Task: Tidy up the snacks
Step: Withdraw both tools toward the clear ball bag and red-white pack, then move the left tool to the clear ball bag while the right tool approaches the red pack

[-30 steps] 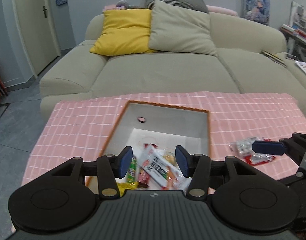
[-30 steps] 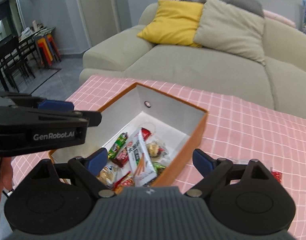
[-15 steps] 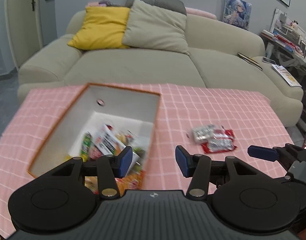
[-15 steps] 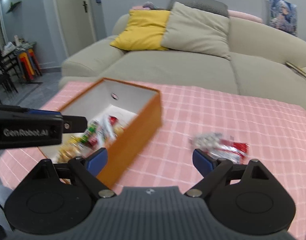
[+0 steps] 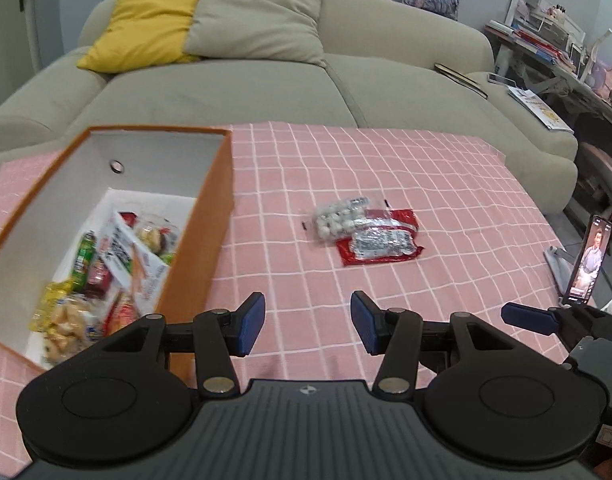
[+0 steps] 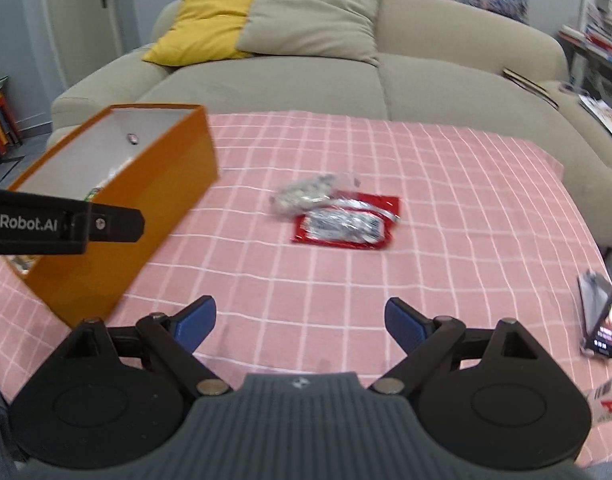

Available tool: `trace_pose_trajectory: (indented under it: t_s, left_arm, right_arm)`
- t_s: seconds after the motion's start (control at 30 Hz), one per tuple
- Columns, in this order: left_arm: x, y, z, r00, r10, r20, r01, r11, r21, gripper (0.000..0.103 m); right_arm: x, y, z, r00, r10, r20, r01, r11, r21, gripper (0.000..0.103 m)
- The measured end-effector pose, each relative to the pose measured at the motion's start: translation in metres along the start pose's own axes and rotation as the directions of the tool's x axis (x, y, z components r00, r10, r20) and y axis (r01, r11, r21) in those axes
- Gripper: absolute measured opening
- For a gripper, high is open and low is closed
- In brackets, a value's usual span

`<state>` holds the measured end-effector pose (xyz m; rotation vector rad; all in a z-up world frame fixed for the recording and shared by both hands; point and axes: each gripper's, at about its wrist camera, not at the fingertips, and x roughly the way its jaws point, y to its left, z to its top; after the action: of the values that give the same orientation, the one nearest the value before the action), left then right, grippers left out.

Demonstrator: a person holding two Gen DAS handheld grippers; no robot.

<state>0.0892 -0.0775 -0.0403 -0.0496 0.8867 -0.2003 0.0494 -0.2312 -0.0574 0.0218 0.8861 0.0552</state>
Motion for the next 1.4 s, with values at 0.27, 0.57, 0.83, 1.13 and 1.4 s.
trace_pose_trajectory:
  t_s: [0.27,0.57,0.83,1.13,1.4]
  left_arm:
    - [0.03,-0.004,0.007,0.999,-0.032,-0.037,0.032,0.999,0.005,0.059]
    - [0.065,-0.003,0.033,0.996,-0.052,-0.074,0.055,0.998,0.034,0.072]
    - [0.101,-0.001,0.063,0.991,-0.079,-0.108,0.089,0.992,0.089,0.071]
    - [0.142,-0.001,0.08,0.981,-0.089,-0.171,0.111,0.986,0.123,0.071]
    - [0.172,-0.001,0.081,0.969,-0.096,-0.226,0.125,0.985,0.115,0.071]
  right_arm:
    - [0.027,-0.026,0.006,0.998,-0.02,-0.053,0.025,0.996,0.087,0.088]
    - [0.06,-0.04,0.027,0.995,-0.005,-0.095,0.02,0.987,0.158,0.088]
    - [0.095,-0.043,0.046,0.994,-0.003,-0.111,0.022,0.985,0.171,0.089]
    - [0.136,-0.052,0.061,0.993,-0.01,-0.12,0.022,0.995,0.099,0.082]
    - [0.154,-0.06,0.079,0.994,0.051,-0.096,-0.051,0.999,0.008,0.062]
